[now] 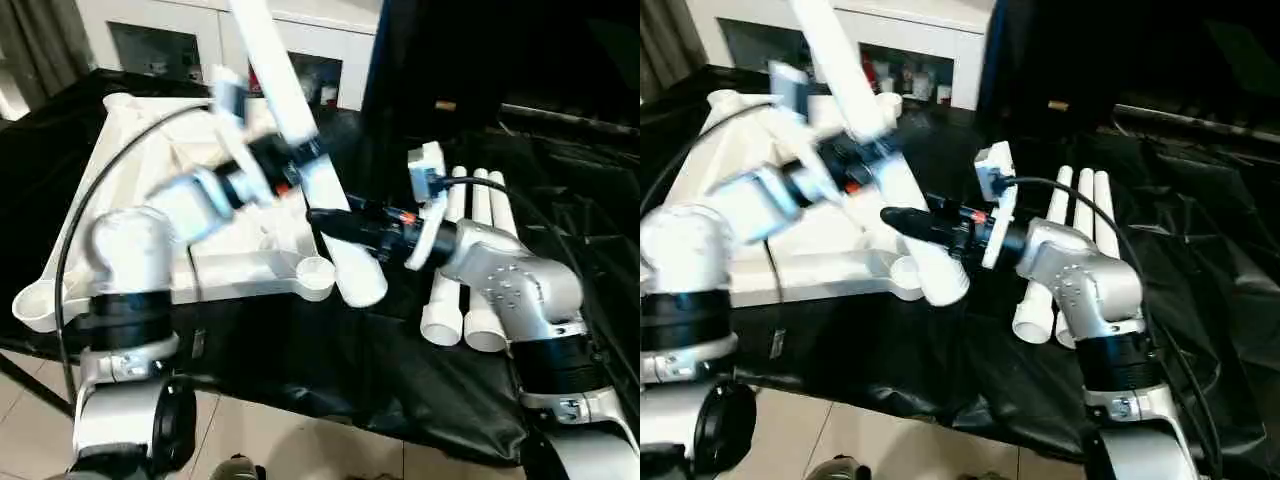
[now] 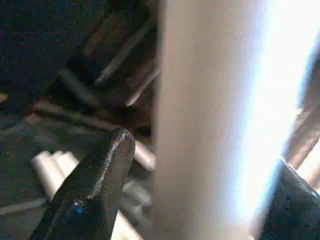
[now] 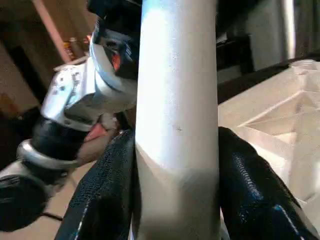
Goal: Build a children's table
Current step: Pick table leg
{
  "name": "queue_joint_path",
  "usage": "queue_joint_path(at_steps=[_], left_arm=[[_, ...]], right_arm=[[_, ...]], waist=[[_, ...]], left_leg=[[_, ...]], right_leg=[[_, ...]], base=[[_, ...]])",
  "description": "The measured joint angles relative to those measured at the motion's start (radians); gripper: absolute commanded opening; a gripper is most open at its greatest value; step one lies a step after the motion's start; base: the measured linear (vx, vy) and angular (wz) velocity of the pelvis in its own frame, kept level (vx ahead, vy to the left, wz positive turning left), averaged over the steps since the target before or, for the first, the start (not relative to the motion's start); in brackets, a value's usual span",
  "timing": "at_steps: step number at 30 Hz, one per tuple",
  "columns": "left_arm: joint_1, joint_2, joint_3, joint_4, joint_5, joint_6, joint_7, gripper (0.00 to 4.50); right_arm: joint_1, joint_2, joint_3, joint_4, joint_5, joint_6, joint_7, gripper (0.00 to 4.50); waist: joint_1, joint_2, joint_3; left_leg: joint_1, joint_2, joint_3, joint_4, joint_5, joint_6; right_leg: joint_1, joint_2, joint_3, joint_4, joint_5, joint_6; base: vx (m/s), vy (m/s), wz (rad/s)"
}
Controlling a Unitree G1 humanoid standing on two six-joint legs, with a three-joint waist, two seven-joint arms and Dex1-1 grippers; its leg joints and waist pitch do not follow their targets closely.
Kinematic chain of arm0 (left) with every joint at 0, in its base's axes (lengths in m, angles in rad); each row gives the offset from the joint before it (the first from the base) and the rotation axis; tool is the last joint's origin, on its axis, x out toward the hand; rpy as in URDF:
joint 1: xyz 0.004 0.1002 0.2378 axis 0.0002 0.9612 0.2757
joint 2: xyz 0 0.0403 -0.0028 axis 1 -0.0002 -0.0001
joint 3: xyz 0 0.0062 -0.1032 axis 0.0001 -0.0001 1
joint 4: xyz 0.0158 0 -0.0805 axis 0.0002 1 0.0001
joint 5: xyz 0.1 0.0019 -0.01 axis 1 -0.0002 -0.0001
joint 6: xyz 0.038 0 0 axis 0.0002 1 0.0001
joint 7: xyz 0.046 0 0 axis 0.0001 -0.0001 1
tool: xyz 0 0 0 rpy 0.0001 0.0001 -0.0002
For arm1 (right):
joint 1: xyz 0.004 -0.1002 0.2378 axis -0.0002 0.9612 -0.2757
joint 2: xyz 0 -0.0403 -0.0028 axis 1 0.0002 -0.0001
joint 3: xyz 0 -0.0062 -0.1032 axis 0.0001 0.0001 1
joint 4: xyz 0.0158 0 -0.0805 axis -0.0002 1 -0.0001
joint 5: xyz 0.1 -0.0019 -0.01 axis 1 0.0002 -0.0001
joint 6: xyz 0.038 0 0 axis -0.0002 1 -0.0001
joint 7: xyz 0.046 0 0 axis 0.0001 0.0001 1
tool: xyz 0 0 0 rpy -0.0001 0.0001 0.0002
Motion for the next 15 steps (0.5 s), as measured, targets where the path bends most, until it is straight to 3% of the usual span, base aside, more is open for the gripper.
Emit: queue_joint_path(at_steps=[3,4,8,11,14,15], left_arm=[[0.041,0.04,-0.039,-0.064,-0.022,-0.002,-0.099,3.32],[0.049,0.048,-0.051,-0.068,-0.021,-0.007,-0.118,3.03],[0.053,0.047,-0.078,-0.057,0.009,-0.026,-0.126,2.96],[0.052,0.05,-0.117,-0.031,0.047,-0.048,-0.125,2.51],[0.053,0.056,-0.14,-0.021,0.057,-0.051,-0.129,2.54],[0.053,0.059,-0.144,-0.02,0.062,-0.055,-0.129,2.17]], right_arm=[[0.01,-0.008,0.0,-0.03,0.022,0.021,0.027,1.84],[0.013,-0.009,0.001,-0.031,0.03,0.022,0.032,1.84],[0.015,-0.009,0.001,-0.031,0.034,0.022,0.034,1.84],[0.016,-0.012,0.002,-0.031,0.034,0.024,0.024,1.84],[0.029,-0.018,0.002,-0.033,0.034,0.027,0.018,1.84],[0.034,-0.018,0.003,-0.033,0.034,0.028,0.018,1.84]], waist=[[0.0,0.0,0.0],[0.0,0.0,0.0],[0.003,0.0,0.0],[0.005,0.001,0.0],[0.005,0.001,0.0],[0.005,0.001,0.0]], left_leg=[[0.0,0.0,0.0,0.0,0.0,0.0],[0.0,0.0,0.0,0.0,0.0,0.0],[0.001,0.0,0.0,0.0,0.0,-0.001],[0.002,0.0,0.0,0.0,0.0,-0.001],[0.002,0.0,0.0,0.0,0.001,-0.001],[0.002,0.0,0.0,0.0,0.001,-0.001]], right_leg=[[0.0,0.0,0.0,0.0,0.0,0.0],[0.0,0.0,0.0,0.0,0.0,0.0],[0.002,0.0,0.0,0.0,0.0,-0.001],[0.002,0.0,0.0,0.0,0.0,-0.001],[0.002,0.0,0.0,0.0,0.001,0.0],[0.002,0.0,0.0,0.0,0.001,0.0]], base=[[0.0,0.0,0.0],[0.0,0.0,0.0],[0.0,0.0,0.0],[0.0,0.0,0.0],[0.0,0.0,0.0],[0.0,0.0,0.0]])
